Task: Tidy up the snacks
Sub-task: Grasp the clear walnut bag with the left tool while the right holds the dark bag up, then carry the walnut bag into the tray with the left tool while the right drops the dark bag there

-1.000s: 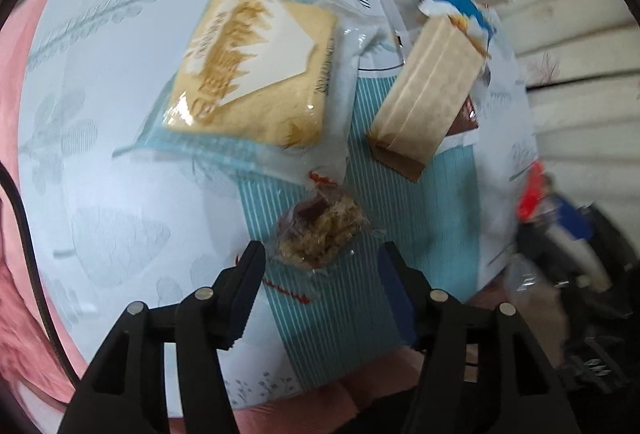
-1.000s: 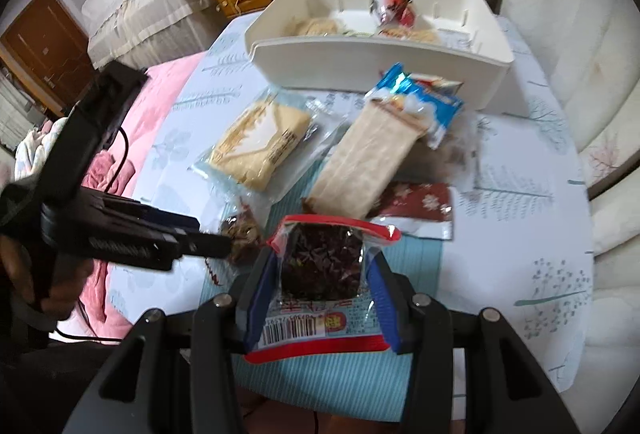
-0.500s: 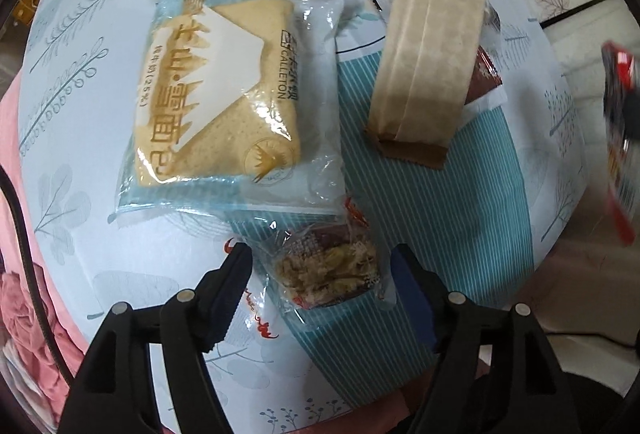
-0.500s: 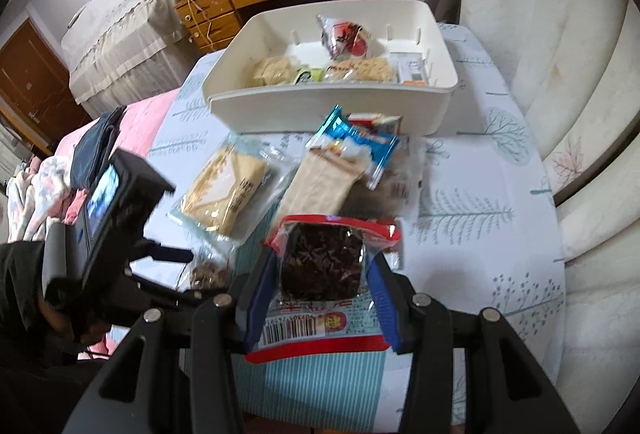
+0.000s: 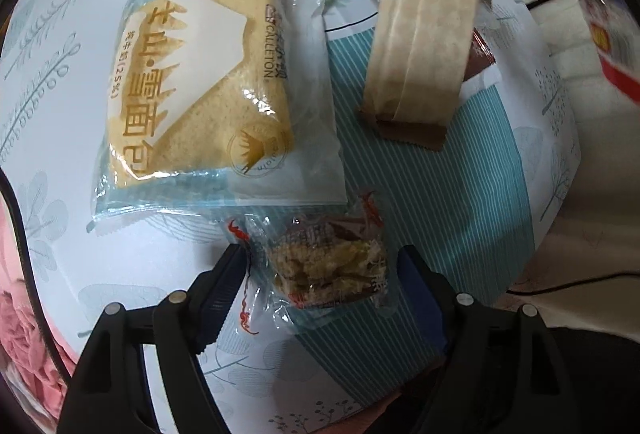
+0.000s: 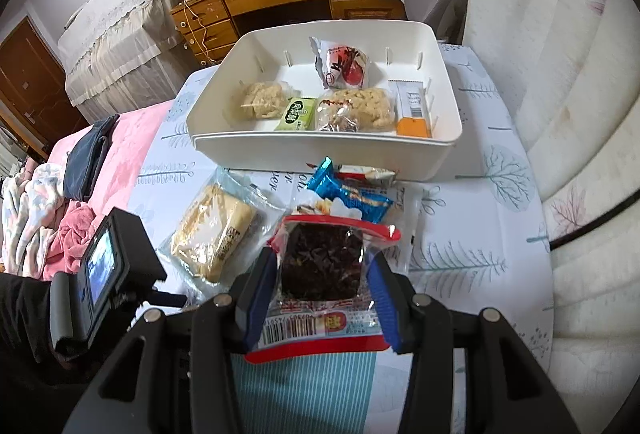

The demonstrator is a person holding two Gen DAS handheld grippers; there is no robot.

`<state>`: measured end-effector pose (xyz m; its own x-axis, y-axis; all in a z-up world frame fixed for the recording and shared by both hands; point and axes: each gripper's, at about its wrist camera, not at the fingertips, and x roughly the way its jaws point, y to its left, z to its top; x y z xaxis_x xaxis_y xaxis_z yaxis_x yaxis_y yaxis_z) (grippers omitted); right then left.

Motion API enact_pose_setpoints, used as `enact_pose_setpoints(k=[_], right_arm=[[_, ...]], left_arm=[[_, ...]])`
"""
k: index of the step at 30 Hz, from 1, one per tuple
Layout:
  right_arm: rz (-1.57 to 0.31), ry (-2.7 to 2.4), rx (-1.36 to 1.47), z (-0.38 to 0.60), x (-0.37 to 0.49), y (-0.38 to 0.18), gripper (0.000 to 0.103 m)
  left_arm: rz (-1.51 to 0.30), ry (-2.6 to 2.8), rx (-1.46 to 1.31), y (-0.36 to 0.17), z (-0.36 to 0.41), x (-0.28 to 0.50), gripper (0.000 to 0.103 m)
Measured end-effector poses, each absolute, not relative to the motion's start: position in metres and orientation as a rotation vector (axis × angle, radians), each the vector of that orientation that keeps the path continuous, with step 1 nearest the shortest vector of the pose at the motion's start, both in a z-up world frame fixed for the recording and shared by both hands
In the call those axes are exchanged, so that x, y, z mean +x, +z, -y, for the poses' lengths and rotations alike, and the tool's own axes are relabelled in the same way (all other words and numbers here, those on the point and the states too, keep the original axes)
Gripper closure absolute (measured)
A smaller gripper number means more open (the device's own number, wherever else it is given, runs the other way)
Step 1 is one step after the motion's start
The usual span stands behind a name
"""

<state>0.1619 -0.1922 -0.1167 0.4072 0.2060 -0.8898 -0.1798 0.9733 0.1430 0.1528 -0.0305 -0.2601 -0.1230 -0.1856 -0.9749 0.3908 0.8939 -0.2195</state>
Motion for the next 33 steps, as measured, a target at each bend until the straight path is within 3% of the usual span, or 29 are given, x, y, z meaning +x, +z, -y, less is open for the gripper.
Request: enact_pose_setpoints(k=[3,7,20,33], right_arm=[[-1.134,0.254,0.024,0.19,0.167,-0.118,0.057],[-1.138,0.269,0.023,0.189,0.171,-0.118,0.057],[-1.136,0.412,-0.018,0.201,0.203,-0.108,0.057],[-1.052,0.544,-0.02,0.221,0.252,-0.095,0.056]], left_arm=[[-1.611,-0.511,0.161,-0.257,0.031,0.146,0.042],[-1.591,-0.518,0.14,-0.252,0.032,0.143,0.049],[-1.684,-0.361,0.079,-0.236,0.041,0.147,0.05],[-1.414,-0.247,-0.145,-0.12,0.066,0.202,0.049]])
